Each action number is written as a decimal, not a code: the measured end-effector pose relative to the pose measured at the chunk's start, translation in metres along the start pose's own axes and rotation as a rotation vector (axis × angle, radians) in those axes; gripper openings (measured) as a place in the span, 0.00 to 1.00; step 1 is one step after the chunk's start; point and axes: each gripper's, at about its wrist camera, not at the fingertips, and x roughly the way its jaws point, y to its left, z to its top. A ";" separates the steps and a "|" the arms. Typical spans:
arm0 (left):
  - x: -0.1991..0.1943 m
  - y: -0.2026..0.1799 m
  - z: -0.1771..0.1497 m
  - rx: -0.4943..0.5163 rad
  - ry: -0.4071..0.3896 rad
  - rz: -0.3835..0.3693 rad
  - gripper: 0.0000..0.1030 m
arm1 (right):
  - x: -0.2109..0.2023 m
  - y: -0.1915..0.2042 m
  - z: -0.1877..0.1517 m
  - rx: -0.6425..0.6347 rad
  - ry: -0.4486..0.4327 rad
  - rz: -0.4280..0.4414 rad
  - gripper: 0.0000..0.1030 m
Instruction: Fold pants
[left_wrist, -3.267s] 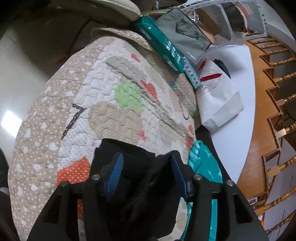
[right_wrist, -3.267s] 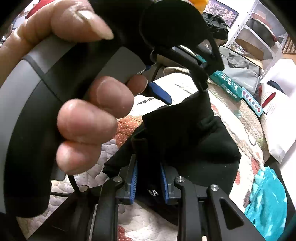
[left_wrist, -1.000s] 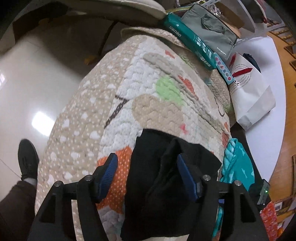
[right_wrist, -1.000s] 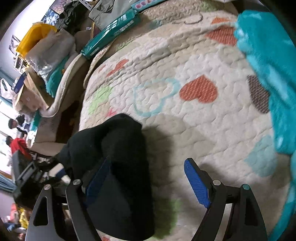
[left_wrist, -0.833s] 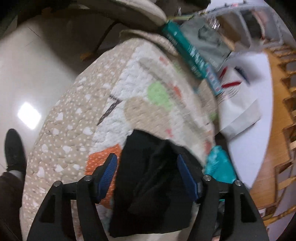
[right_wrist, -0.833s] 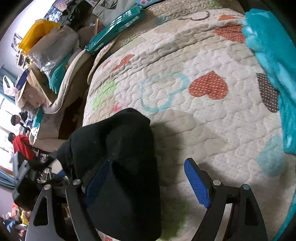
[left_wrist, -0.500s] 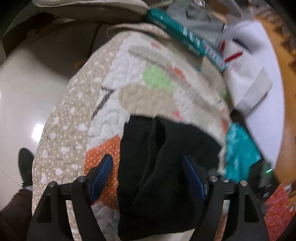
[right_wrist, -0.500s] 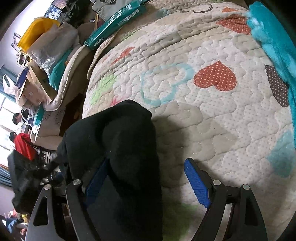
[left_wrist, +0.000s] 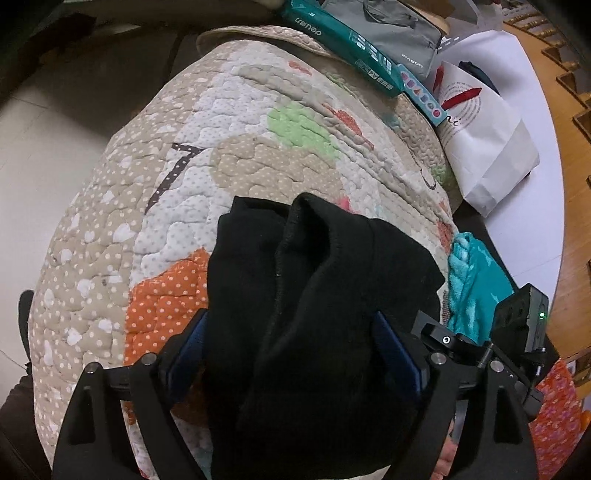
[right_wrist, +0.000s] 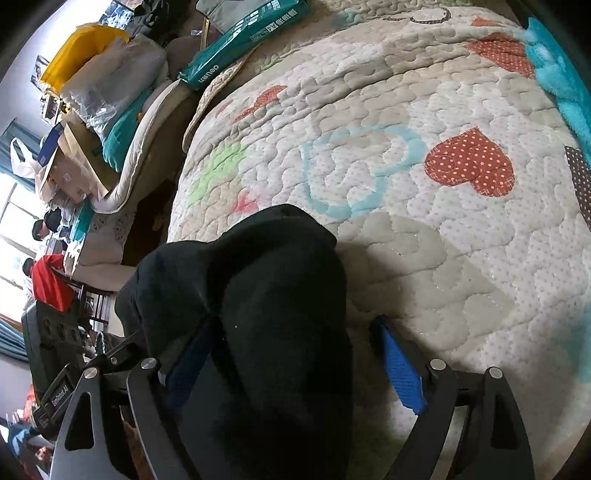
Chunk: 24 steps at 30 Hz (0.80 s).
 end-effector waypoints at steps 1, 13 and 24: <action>0.001 -0.002 0.000 0.003 -0.002 0.006 0.84 | 0.000 0.001 0.000 -0.002 -0.003 -0.003 0.88; -0.001 -0.013 0.001 0.049 -0.006 0.003 0.48 | 0.001 0.009 -0.002 -0.005 0.023 0.015 0.67; -0.024 -0.024 0.009 0.038 -0.054 -0.063 0.30 | -0.019 0.035 0.015 -0.099 0.006 0.001 0.32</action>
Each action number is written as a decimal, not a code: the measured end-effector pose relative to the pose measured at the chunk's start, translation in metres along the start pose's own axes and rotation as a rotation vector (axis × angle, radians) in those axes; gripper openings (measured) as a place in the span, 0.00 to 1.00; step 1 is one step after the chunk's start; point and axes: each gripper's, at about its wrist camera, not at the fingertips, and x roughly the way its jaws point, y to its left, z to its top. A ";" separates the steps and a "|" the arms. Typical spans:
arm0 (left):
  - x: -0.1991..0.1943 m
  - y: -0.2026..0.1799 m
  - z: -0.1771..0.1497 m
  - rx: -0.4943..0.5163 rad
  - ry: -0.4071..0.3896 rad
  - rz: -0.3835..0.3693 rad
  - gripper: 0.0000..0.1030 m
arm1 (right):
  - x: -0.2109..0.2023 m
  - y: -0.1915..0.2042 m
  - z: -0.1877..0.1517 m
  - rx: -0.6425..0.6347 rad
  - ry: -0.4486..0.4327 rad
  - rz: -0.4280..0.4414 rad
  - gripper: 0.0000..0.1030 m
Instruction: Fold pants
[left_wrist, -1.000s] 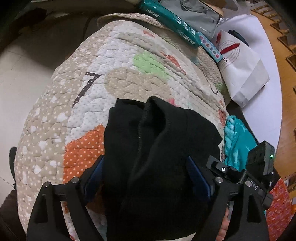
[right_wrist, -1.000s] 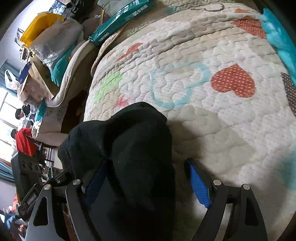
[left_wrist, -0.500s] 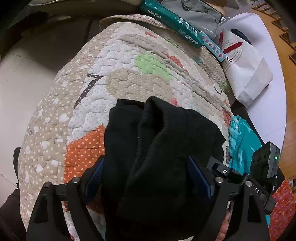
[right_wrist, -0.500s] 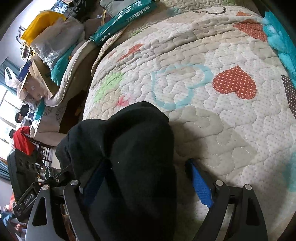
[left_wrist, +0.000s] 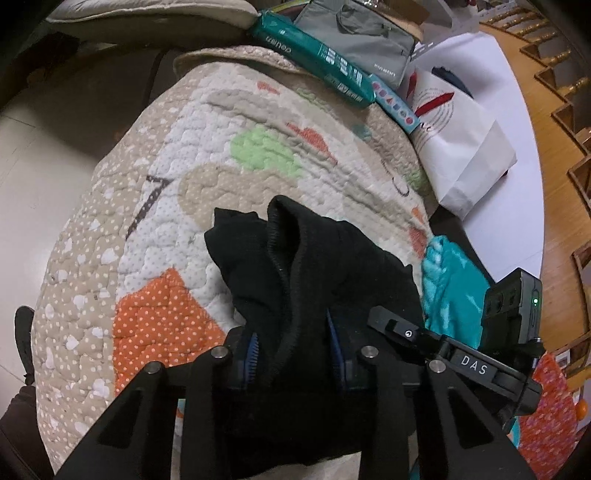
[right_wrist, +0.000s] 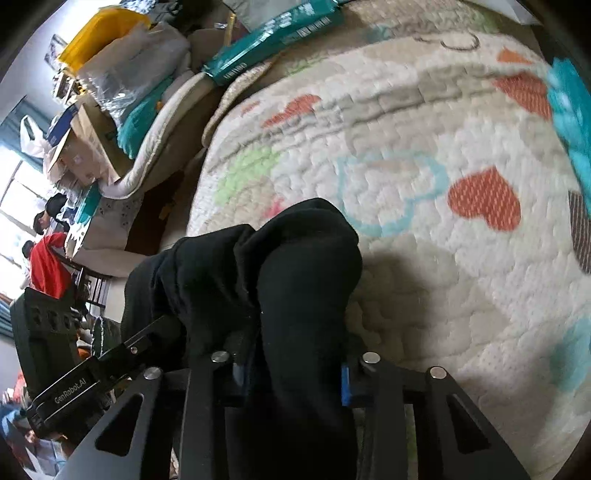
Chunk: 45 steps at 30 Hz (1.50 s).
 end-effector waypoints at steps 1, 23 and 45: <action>-0.001 -0.002 0.002 0.003 -0.008 0.002 0.30 | -0.002 0.004 0.003 -0.015 -0.009 -0.002 0.32; 0.032 -0.046 0.086 0.093 -0.058 0.104 0.30 | -0.006 0.013 0.089 -0.072 -0.116 -0.042 0.30; 0.079 -0.024 0.111 0.075 -0.020 0.266 0.64 | 0.035 -0.029 0.106 0.046 -0.112 -0.188 0.71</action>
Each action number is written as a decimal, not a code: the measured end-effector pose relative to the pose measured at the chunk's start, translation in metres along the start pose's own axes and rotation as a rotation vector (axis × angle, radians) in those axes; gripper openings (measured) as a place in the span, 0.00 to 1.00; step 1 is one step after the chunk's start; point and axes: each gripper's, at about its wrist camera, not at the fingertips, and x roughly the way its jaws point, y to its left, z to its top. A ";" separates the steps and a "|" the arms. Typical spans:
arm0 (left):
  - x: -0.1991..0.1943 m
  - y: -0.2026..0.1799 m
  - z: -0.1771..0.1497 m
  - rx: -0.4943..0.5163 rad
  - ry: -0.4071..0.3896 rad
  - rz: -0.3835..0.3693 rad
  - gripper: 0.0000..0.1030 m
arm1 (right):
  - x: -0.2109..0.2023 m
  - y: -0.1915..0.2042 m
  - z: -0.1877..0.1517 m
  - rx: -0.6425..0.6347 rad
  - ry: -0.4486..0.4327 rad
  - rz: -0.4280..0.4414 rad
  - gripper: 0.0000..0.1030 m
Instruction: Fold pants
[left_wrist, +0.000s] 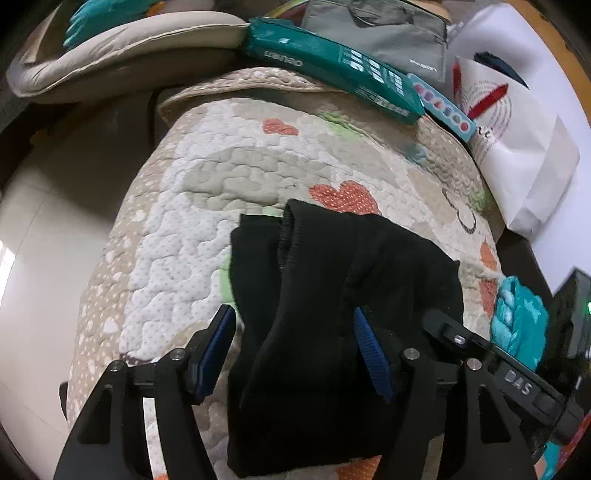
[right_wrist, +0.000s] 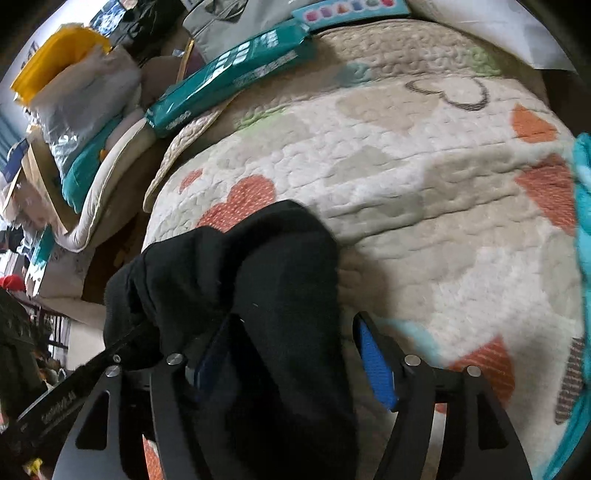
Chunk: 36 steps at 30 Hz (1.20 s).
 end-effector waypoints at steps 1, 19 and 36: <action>-0.002 0.002 -0.001 -0.014 0.003 0.011 0.64 | -0.010 -0.003 -0.002 -0.009 -0.009 -0.009 0.71; -0.062 0.018 -0.090 -0.006 -0.037 0.098 0.70 | -0.119 0.007 -0.127 -0.170 -0.082 -0.057 0.75; -0.186 -0.036 -0.191 0.084 -0.390 0.379 0.87 | -0.148 0.017 -0.169 -0.183 -0.125 -0.070 0.78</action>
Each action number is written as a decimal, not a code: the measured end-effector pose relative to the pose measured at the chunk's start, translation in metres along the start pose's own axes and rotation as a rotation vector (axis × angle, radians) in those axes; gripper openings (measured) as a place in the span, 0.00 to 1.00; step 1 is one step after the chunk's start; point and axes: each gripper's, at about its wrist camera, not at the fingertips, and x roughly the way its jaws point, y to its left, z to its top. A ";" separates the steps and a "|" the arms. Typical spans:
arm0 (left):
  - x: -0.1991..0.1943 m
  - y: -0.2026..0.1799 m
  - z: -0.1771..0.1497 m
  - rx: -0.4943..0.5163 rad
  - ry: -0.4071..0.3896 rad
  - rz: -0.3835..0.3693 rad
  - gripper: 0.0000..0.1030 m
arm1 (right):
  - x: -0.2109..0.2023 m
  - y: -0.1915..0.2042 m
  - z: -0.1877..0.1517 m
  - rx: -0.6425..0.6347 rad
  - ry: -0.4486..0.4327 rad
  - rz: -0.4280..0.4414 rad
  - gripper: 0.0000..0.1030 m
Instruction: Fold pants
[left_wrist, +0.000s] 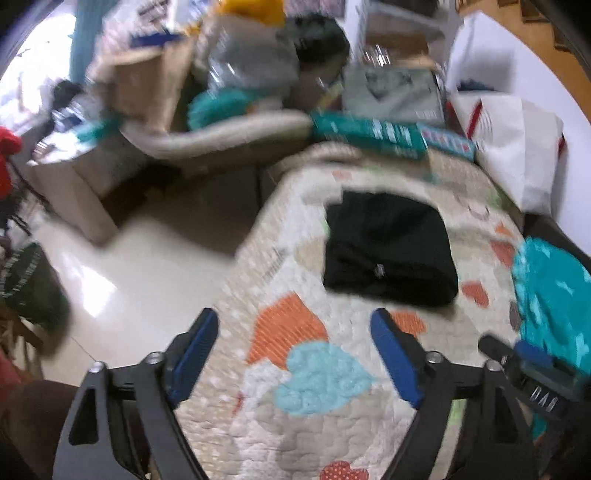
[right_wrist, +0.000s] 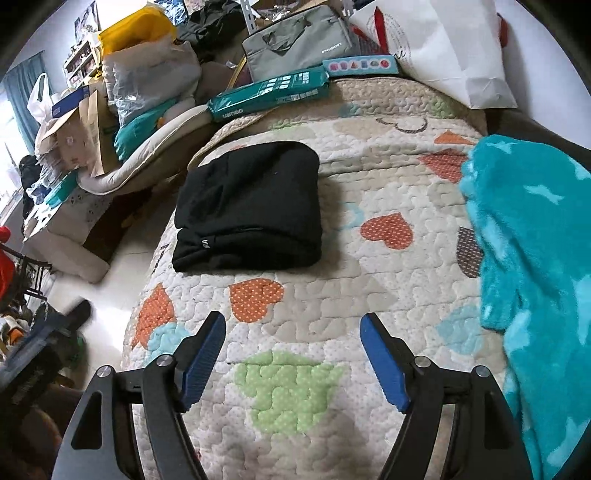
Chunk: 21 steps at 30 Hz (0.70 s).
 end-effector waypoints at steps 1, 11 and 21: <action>-0.009 0.001 0.002 -0.005 -0.039 0.018 0.88 | -0.002 0.000 -0.002 -0.002 -0.003 0.000 0.78; -0.067 0.011 0.021 -0.023 -0.222 0.067 1.00 | -0.023 0.027 -0.017 -0.129 -0.081 -0.021 0.79; -0.042 0.004 0.010 0.004 -0.071 0.033 1.00 | -0.037 0.037 -0.016 -0.193 -0.171 -0.074 0.85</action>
